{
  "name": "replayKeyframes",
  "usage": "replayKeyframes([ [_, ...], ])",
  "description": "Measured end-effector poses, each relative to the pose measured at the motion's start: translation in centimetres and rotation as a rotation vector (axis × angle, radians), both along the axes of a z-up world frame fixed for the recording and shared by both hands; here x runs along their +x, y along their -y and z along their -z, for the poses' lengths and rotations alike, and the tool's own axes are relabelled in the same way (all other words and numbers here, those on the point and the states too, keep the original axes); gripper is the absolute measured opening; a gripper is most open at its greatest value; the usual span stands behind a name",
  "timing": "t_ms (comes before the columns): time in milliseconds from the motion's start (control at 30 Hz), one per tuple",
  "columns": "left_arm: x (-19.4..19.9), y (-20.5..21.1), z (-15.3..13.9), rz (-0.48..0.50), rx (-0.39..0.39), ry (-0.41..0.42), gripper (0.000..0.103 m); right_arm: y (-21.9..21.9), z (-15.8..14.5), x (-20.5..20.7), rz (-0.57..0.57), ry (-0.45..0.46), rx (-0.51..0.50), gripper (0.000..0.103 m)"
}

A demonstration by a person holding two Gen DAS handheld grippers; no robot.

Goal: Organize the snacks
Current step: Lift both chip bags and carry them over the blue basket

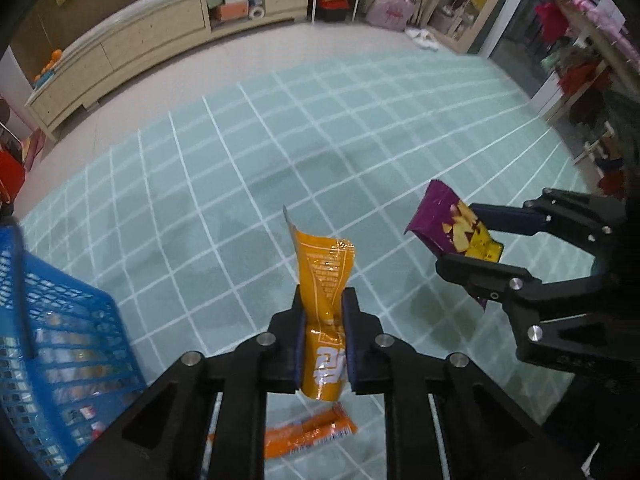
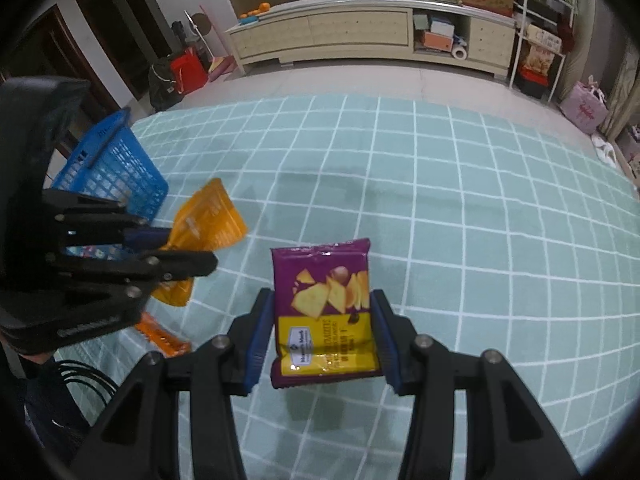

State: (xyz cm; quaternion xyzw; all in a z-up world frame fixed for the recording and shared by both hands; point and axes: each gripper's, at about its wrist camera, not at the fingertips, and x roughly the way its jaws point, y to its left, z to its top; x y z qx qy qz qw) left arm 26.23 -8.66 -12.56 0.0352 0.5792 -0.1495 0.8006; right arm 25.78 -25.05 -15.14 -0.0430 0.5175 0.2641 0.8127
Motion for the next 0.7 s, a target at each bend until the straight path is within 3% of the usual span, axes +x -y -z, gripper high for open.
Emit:
replayKeyframes([
  [400,-5.3,-4.9,-8.4,-0.033,-0.017,0.126,0.014,-3.3,-6.7,-3.4,-0.024,0.07,0.028,0.052],
  [700,-8.6,-11.1,-11.6,-0.106,0.003,0.181,0.014,-8.5,-9.6,-5.6,-0.104,0.098,0.068,0.052],
])
